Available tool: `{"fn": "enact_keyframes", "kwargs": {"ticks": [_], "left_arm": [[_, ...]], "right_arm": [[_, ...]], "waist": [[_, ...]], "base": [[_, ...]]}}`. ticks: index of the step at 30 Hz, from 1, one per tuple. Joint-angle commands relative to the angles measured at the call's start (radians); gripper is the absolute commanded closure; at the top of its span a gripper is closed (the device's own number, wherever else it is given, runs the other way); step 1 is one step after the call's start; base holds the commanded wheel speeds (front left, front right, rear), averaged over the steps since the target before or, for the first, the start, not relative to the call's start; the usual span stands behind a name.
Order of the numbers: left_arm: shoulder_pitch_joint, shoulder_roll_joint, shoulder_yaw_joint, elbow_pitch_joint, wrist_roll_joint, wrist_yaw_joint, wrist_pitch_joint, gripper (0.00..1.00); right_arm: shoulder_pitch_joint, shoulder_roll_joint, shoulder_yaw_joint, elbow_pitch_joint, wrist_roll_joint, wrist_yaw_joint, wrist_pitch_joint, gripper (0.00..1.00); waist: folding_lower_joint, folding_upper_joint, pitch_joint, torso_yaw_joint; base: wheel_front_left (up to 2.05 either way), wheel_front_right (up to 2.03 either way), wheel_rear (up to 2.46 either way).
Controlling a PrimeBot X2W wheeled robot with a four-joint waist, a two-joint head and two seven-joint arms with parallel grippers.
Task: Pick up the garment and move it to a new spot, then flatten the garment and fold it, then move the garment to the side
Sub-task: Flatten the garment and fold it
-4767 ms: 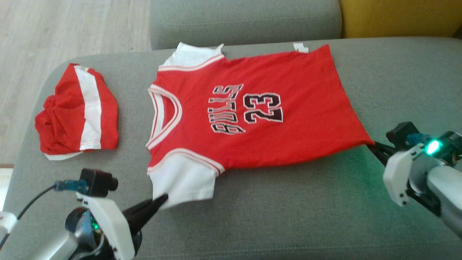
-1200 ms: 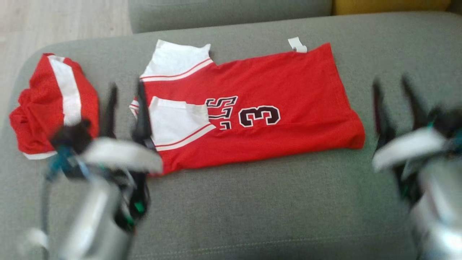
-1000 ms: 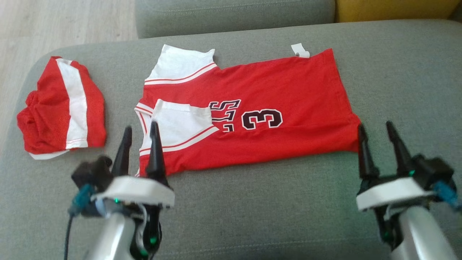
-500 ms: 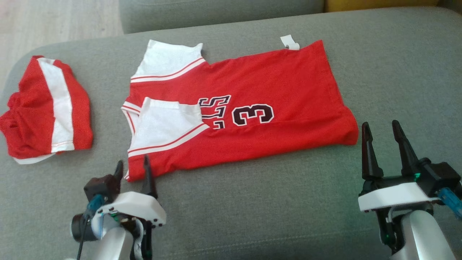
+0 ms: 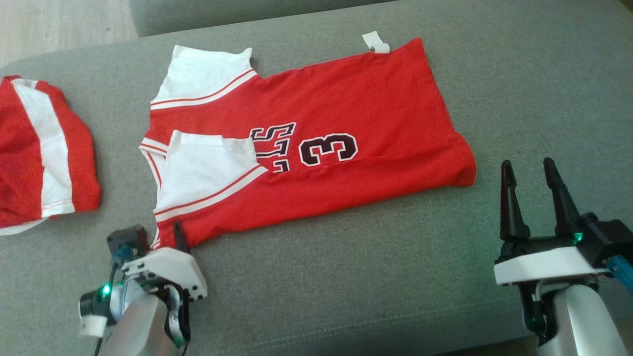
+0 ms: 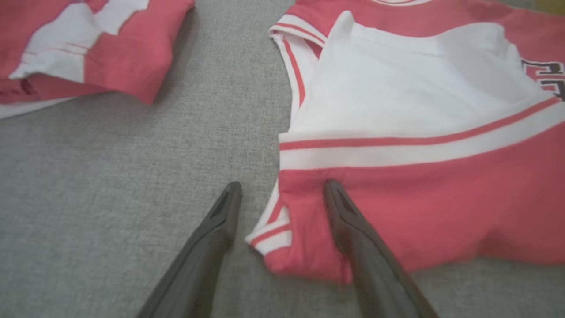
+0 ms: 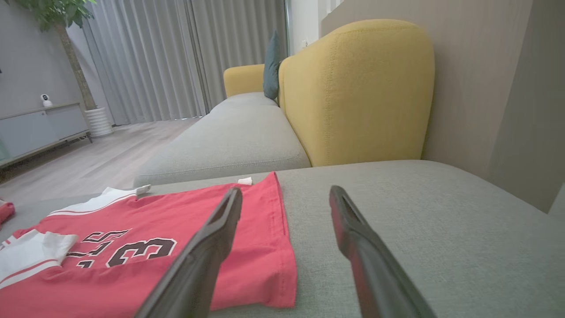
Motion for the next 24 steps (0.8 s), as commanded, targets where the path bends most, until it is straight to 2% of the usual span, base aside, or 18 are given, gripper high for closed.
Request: {"fn": "enact_keyframes", "kwargs": {"ticks": [1, 4, 5, 6, 8, 13, 19, 22, 23, 24], "left_arm": [[-0.027, 0.019, 0.016, 0.011, 0.003, -0.009, 0.013, 0.0], [-0.041, 0.016, 0.004, 0.051, 0.0, -0.023, 0.028, 0.0], [-0.045, 0.014, -0.001, 0.063, -0.002, -0.03, 0.035, 0.45], [-0.049, 0.012, -0.007, 0.074, -0.004, -0.04, 0.043, 1.0], [-0.057, 0.009, -0.018, 0.087, -0.005, -0.055, 0.045, 1.0], [-0.079, 0.009, -0.013, 0.055, -0.001, -0.044, -0.018, 1.0], [-0.077, 0.011, -0.02, -0.076, 0.031, -0.039, -0.047, 1.0], [-0.07, 0.011, -0.026, -0.131, 0.046, -0.041, -0.048, 1.0], [-0.057, 0.009, -0.036, -0.18, 0.061, -0.042, -0.049, 1.0], [-0.057, 0.009, -0.036, -0.18, 0.061, -0.042, -0.049, 1.0]], "right_arm": [[-0.037, 0.003, 0.017, -0.037, -0.008, 0.007, 0.001, 0.0], [-0.038, 0.004, 0.012, -0.035, -0.01, 0.007, 0.001, 0.0], [-0.04, 0.005, 0.007, -0.035, -0.012, 0.007, 0.0, 0.0], [-0.041, 0.005, 0.001, -0.035, -0.014, 0.007, 0.0, 0.0], [-0.044, 0.006, -0.014, -0.028, -0.017, 0.007, 0.01, 0.0], [-0.06, 0.008, -0.04, 0.035, 0.006, 0.007, 0.086, 0.0], [-0.131, 0.009, -0.057, 0.185, 0.073, 0.007, 0.166, 0.0], [-0.165, 0.009, -0.063, 0.251, 0.093, 0.007, 0.182, 0.0], [-0.201, 0.009, -0.073, 0.321, 0.118, 0.007, 0.186, 0.0], [-0.201, 0.009, -0.073, 0.321, 0.118, 0.007, 0.186, 0.0]], "waist": [[0.0, 0.0, 0.002, -0.002], [0.0, 0.0, 0.003, -0.003], [0.0, 0.0, 0.004, -0.003], [0.0, 0.0, 0.005, -0.002], [0.0, 0.0, 0.005, 0.002], [0.0, 0.0, 0.005, 0.016], [0.0, 0.0, 0.013, 0.04], [0.0, 0.0, 0.017, 0.05], [0.0, 0.0, 0.022, 0.059], [0.0, 0.0, 0.022, 0.059]], "base": [[0.0, 0.0, 0.0], [0.0, 0.0, 0.0], [0.0, 0.0, 0.0], [0.0, 0.0, 0.0], [0.0, 0.0, 0.0], [0.0, 0.0, 0.0], [0.0, 0.0, 0.0], [0.0, 0.0, 0.0], [0.0, 0.0, 0.0], [0.0, 0.0, 0.0]]}}
